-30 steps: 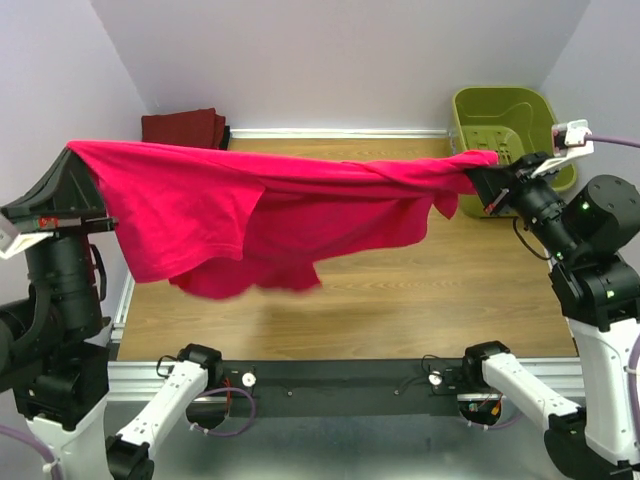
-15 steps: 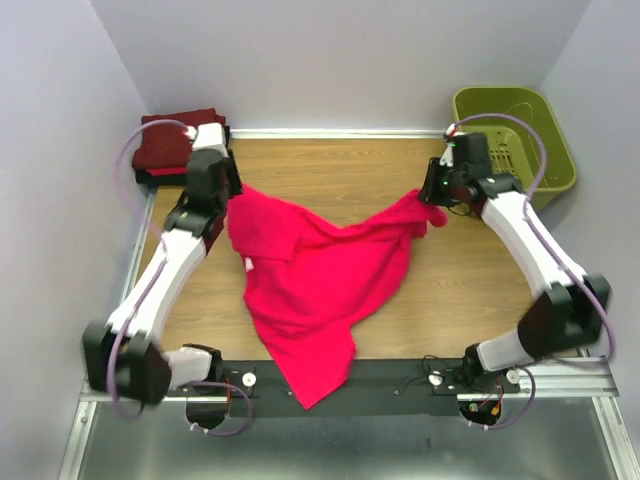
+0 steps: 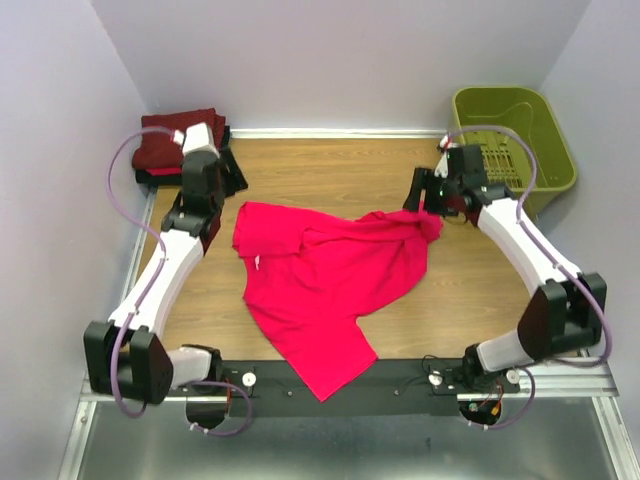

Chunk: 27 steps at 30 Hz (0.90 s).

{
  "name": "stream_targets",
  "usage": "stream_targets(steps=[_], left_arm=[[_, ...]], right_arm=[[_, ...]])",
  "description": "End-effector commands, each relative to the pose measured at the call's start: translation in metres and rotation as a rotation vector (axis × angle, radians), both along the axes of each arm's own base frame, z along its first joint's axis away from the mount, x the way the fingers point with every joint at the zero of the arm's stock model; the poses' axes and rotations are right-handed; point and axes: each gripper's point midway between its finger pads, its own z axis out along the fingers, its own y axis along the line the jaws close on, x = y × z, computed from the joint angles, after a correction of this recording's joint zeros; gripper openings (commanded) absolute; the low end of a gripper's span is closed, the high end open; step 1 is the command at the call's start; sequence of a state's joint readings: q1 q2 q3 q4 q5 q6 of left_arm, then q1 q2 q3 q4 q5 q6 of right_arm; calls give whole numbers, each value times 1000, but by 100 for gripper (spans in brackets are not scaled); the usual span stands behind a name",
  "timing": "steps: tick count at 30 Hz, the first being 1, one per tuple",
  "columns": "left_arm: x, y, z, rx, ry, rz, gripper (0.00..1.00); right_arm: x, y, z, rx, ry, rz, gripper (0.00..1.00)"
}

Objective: Fold and stack the t-shirts
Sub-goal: Flatten the tshirt out

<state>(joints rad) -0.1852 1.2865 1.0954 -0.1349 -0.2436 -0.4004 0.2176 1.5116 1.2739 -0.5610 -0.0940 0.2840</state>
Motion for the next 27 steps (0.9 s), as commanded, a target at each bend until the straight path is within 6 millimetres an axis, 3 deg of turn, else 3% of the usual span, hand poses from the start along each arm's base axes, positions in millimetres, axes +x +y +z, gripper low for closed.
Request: stream_targets(steps=[1, 2, 4, 14, 24, 27], left_arm=[[-35, -1, -61, -69, 153, 19, 70], [-45, 2, -83, -63, 198, 30, 67], [-57, 5, -103, -61, 233, 44, 64], [-61, 14, -170, -36, 378, 74, 64], [-69, 6, -211, -53, 495, 46, 64], [-78, 6, -218, -63, 515, 47, 64]], right_arm=[[-41, 15, -26, 84, 67, 64, 80], [-45, 14, -29, 86, 72, 61, 80], [-59, 11, -38, 86, 90, 57, 80], [-84, 6, -59, 86, 128, 54, 80], [-88, -1, -62, 55, 117, 44, 81], [-88, -4, -63, 44, 113, 31, 89]])
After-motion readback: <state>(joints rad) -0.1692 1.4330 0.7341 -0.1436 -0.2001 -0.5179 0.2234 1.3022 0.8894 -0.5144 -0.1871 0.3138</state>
